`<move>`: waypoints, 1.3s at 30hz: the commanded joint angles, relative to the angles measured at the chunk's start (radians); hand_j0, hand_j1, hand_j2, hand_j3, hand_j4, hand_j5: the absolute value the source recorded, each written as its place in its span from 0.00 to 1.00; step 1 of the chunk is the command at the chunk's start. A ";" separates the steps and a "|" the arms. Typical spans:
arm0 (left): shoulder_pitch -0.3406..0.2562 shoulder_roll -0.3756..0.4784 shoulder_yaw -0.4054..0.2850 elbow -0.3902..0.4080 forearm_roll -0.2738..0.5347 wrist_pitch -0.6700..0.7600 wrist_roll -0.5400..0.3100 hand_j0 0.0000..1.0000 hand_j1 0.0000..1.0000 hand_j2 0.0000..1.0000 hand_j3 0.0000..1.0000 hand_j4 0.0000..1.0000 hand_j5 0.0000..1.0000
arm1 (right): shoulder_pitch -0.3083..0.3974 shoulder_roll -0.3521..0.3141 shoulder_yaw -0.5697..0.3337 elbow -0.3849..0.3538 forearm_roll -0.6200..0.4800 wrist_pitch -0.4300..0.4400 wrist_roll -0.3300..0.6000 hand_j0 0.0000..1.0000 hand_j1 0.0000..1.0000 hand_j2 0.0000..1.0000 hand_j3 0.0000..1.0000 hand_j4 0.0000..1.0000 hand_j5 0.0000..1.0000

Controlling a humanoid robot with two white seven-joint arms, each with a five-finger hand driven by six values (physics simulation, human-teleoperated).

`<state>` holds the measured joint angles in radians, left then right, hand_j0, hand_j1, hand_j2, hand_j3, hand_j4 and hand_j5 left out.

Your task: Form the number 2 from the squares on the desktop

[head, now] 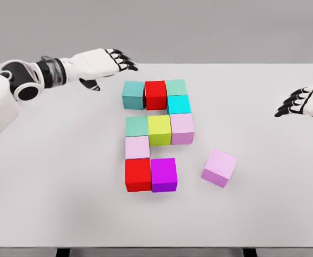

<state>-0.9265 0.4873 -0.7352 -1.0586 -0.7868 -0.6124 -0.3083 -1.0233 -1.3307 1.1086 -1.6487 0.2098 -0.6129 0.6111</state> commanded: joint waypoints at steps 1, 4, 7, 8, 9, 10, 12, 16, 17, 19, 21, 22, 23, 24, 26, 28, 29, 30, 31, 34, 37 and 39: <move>0.000 0.030 0.020 0.019 0.011 0.001 0.001 1.00 1.00 1.00 1.00 1.00 1.00 | 0.000 -0.004 0.281 -0.039 0.005 0.002 0.000 0.99 0.99 0.99 0.99 0.99 0.99; 0.000 0.031 0.028 0.049 0.003 0.001 0.000 0.87 0.87 0.87 0.87 0.87 0.87 | -0.021 0.004 0.343 -0.092 0.026 0.002 0.000 0.99 0.99 0.99 0.99 0.99 0.99; 0.000 0.031 0.025 0.081 -0.002 0.001 -0.006 0.80 0.80 0.80 0.80 0.80 0.80 | -0.021 0.056 0.386 -0.117 0.062 0.002 0.000 0.99 0.99 0.99 0.99 0.99 0.99; 0.000 0.031 0.020 0.095 -0.003 0.001 -0.008 0.80 0.80 0.80 0.80 0.80 0.80 | -0.023 0.057 0.379 -0.117 0.059 0.002 0.000 0.99 0.99 0.99 0.99 0.99 0.99; 0.000 0.030 0.017 0.109 -0.005 0.001 -0.009 0.80 0.80 0.80 0.80 0.80 0.80 | -0.027 0.056 0.376 -0.117 0.054 0.002 0.000 0.99 0.99 0.99 0.99 0.99 0.99; 0.000 0.030 0.013 0.111 -0.006 0.001 -0.009 0.80 0.80 0.80 0.80 0.80 0.80 | -0.034 0.053 0.375 -0.117 0.052 0.002 0.000 0.99 0.99 0.99 0.99 0.99 0.99; 0.003 0.028 0.010 0.111 -0.025 0.001 -0.009 0.80 0.80 0.80 0.80 0.80 0.80 | -0.041 0.053 0.361 -0.117 0.048 0.002 0.000 0.99 0.99 0.99 0.99 0.99 0.99; 0.005 0.028 -0.016 0.103 -0.028 0.001 -0.009 0.81 0.81 0.81 0.81 0.81 0.81 | -0.067 0.041 0.312 -0.117 0.011 0.002 0.000 0.99 0.99 0.99 0.99 0.99 0.99; 0.009 0.028 -0.024 0.097 -0.026 0.001 -0.009 0.81 0.81 0.81 0.81 0.81 0.81 | -0.073 0.035 0.293 -0.118 -0.013 0.002 0.000 0.99 0.99 0.99 0.99 0.99 0.99; 0.012 0.028 -0.036 0.095 -0.025 0.001 -0.009 0.81 0.81 0.81 0.81 0.81 0.81 | -0.090 0.042 0.293 -0.118 -0.021 0.002 0.000 0.99 0.99 0.99 0.99 0.99 0.99; 0.014 0.033 -0.047 0.083 -0.023 0.001 -0.009 0.81 0.81 0.81 0.81 0.81 0.81 | -0.090 0.056 0.293 -0.117 -0.020 0.002 0.000 0.99 0.99 0.99 0.99 0.99 0.99; 0.012 0.037 -0.055 0.068 -0.022 0.001 -0.009 0.81 0.81 0.81 0.81 0.81 0.81 | -0.090 0.058 0.295 -0.117 -0.017 0.002 0.000 0.99 0.99 0.99 0.99 0.99 0.99; 0.014 0.051 -0.059 0.054 -0.019 0.001 -0.008 0.81 0.81 0.81 0.81 0.81 0.81 | -0.090 0.065 0.295 -0.115 -0.007 0.002 0.000 0.99 0.99 0.99 0.99 0.99 0.99; 0.014 0.054 -0.061 0.045 -0.017 0.001 -0.008 0.81 0.81 0.81 0.81 0.81 0.81 | -0.090 0.084 0.297 -0.114 0.006 0.002 0.000 0.99 0.99 0.99 0.99 0.99 0.99; 0.015 0.065 -0.061 0.026 -0.014 0.001 -0.008 0.81 0.81 0.81 0.81 0.81 0.81 | -0.089 0.105 0.303 -0.114 0.043 0.002 0.000 0.99 0.99 0.99 0.99 0.99 0.99; 0.021 0.074 -0.061 0.006 -0.012 0.001 -0.008 0.82 0.82 0.82 0.82 0.82 0.82 | -0.089 0.114 0.304 -0.112 0.049 0.002 0.000 0.99 0.99 0.99 0.99 0.99 0.99; 0.026 0.077 -0.061 -0.003 -0.011 0.001 -0.008 0.82 0.82 0.82 0.82 0.82 0.82 | -0.087 0.119 0.304 -0.111 0.069 0.002 0.000 0.99 0.99 0.99 0.99 0.99 0.99; 0.028 0.080 -0.061 -0.004 -0.011 0.001 -0.008 0.82 0.82 0.82 0.82 0.82 0.82 | -0.087 0.123 0.304 -0.109 0.075 0.002 0.000 0.99 0.99 0.99 0.99 0.99 0.99; 0.028 0.080 -0.061 -0.004 -0.011 0.001 -0.008 0.82 0.82 0.82 0.82 0.82 0.82 | -0.086 0.127 0.304 -0.109 0.075 0.002 0.000 0.98 0.98 0.98 0.98 0.98 0.98; 0.029 0.080 -0.062 -0.006 -0.011 0.001 -0.008 0.82 0.82 0.82 0.82 0.82 0.82 | -0.086 0.130 0.304 -0.108 0.075 0.002 0.000 0.98 0.98 0.98 0.98 0.98 0.98; 0.029 0.080 -0.076 -0.023 -0.011 0.001 -0.006 0.82 0.82 0.82 0.82 0.82 0.82 | -0.086 0.139 0.304 -0.109 0.075 0.002 0.000 0.98 0.98 0.98 0.98 0.98 0.98; 0.029 0.080 -0.078 -0.026 -0.011 0.001 -0.006 0.82 0.82 0.82 0.82 0.82 0.82 | -0.086 0.148 0.303 -0.109 0.075 0.002 0.000 0.98 0.98 0.98 0.98 0.98 0.98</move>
<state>-0.8958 0.5665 -0.8109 -1.0787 -0.8025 -0.6124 -0.3153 -1.1090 -1.1901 1.4125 -1.7577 0.2880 -0.6127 0.6110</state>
